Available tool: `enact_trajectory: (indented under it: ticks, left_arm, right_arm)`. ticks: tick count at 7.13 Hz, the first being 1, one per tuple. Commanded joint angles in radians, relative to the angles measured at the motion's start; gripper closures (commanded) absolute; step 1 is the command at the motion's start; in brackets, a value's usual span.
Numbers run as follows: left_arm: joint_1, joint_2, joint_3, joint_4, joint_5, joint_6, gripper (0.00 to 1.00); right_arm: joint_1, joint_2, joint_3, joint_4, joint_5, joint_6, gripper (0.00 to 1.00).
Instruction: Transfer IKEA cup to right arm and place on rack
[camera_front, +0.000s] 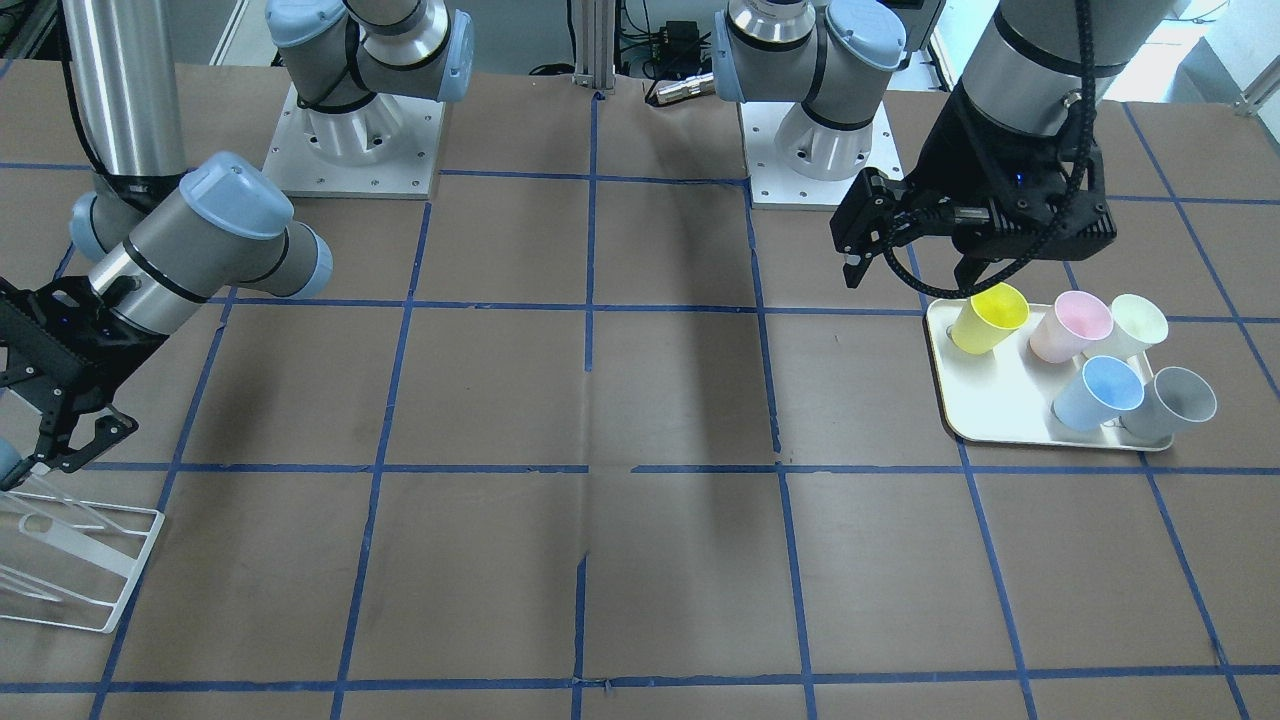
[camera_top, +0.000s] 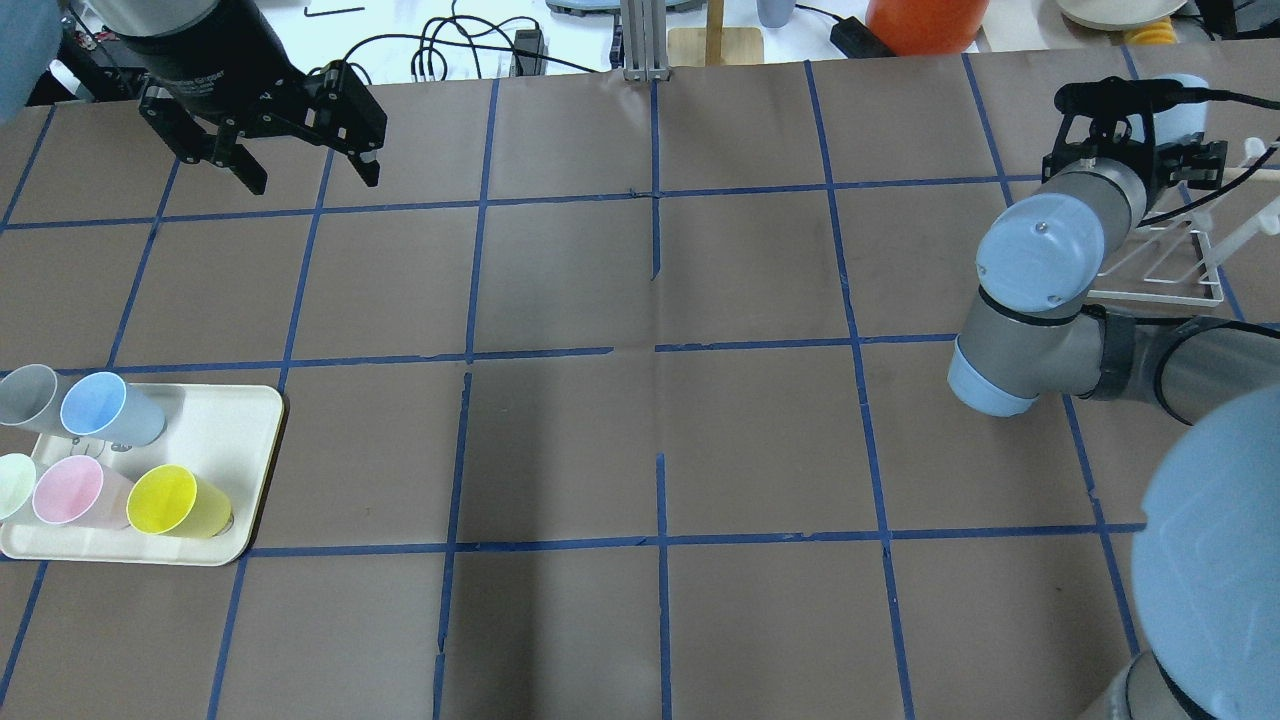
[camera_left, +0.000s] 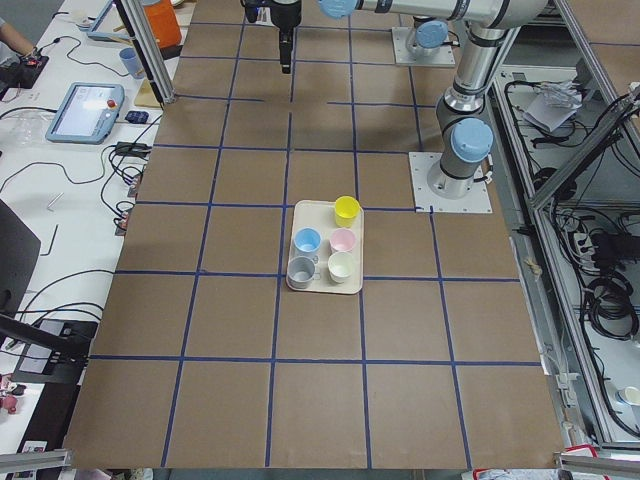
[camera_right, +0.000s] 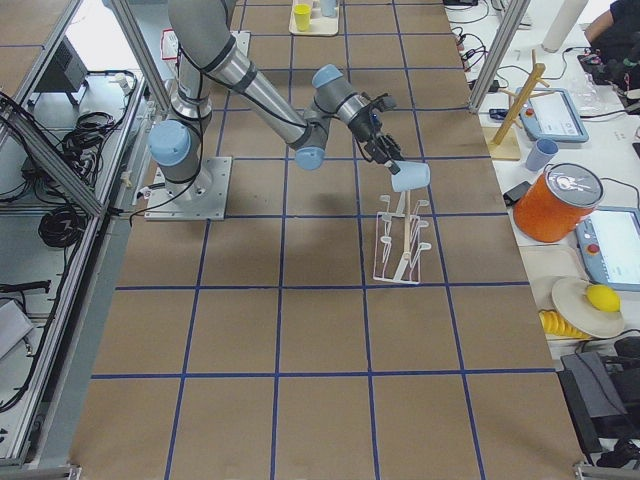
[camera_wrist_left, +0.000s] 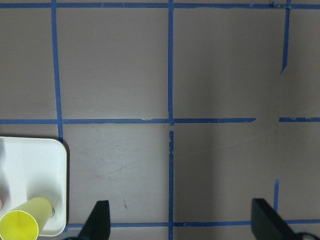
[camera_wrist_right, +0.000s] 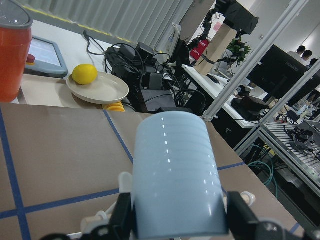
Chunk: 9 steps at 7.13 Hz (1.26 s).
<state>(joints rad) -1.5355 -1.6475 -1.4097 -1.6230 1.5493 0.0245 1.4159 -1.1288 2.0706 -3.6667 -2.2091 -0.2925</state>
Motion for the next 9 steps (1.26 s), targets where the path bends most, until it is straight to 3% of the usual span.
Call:
enact_trajectory:
  ticks: [1, 9]
  left_arm:
    - [0.0, 0.0, 0.0, 0.0, 0.0, 0.0, 0.0]
    - [0.0, 0.0, 0.0, 0.0, 0.0, 0.0, 0.0]
  right_arm:
    - [0.0, 0.05, 0.002, -0.076, -0.009, 0.0, 1.0]
    - [-0.006, 0.066, 0.034, -0.15, -0.011, -0.014, 1.0]
